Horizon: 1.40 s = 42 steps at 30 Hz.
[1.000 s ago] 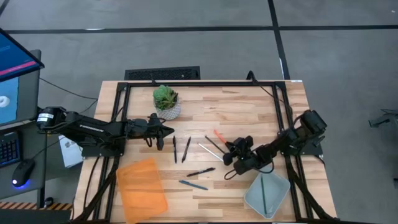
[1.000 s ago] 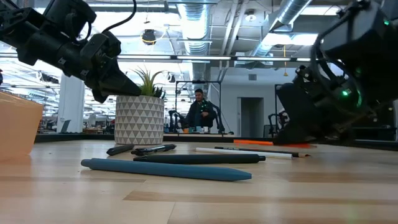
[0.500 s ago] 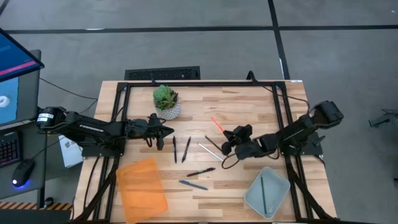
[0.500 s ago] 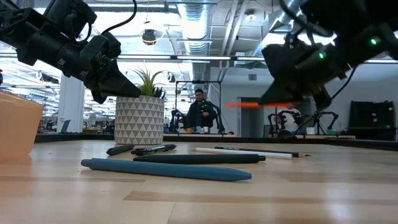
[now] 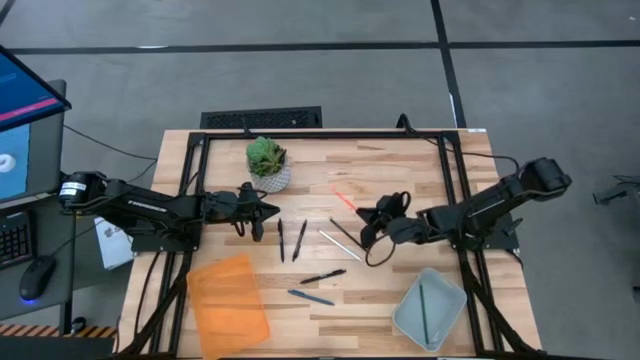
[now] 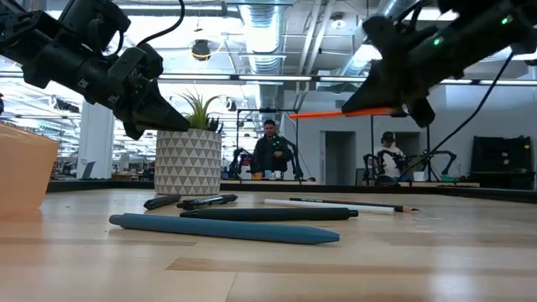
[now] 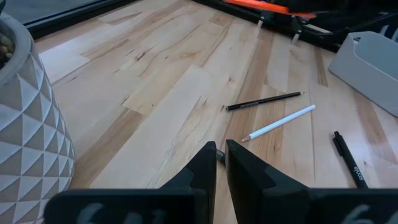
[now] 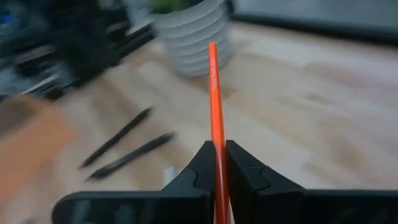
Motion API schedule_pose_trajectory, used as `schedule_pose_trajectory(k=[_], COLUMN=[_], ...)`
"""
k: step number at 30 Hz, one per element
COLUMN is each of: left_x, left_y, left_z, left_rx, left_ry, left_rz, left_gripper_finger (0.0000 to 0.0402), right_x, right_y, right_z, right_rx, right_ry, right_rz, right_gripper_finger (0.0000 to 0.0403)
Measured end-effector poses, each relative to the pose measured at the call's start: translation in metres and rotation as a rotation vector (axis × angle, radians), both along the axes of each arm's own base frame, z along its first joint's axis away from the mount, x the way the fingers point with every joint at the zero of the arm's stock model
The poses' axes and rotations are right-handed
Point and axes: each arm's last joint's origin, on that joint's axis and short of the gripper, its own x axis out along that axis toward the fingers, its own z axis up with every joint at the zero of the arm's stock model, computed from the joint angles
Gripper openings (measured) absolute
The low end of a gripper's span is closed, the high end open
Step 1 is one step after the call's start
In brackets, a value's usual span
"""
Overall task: Sort pens & pencils
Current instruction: Put the orange pencil into the gray bin
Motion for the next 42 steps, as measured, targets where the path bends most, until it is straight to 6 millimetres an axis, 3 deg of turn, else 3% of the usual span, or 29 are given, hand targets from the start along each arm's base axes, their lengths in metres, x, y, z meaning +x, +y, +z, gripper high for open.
schedule_pose_trajectory(k=[8, 15, 29, 42], left_x=[0.0, 0.0, 0.0, -0.001], left_y=[0.0, 0.0, 0.0, 0.0], left_z=[0.0, 0.0, -0.001, -0.002], left_rx=[-0.011, -0.019, -0.067, -0.146], left_ry=[-0.003, -0.005, -0.006, -0.014], left_rz=[0.005, 0.008, 0.027, 0.061], left_gripper_finger=[0.0025, 0.0025, 0.0025, 0.0025], right_x=[-0.015, -0.044, -0.095, -0.143], right_y=[0.027, 0.049, 0.097, 0.121], right_z=[0.023, 0.036, 0.036, 0.024], right_rx=[0.032, 0.027, 0.118, 0.27], right_ry=[-0.083, -0.058, -0.001, 0.132], right_rz=[0.174, 0.316, 0.591, 0.688], right_gripper_finger=[0.0042, 0.0042, 0.0043, 0.0043])
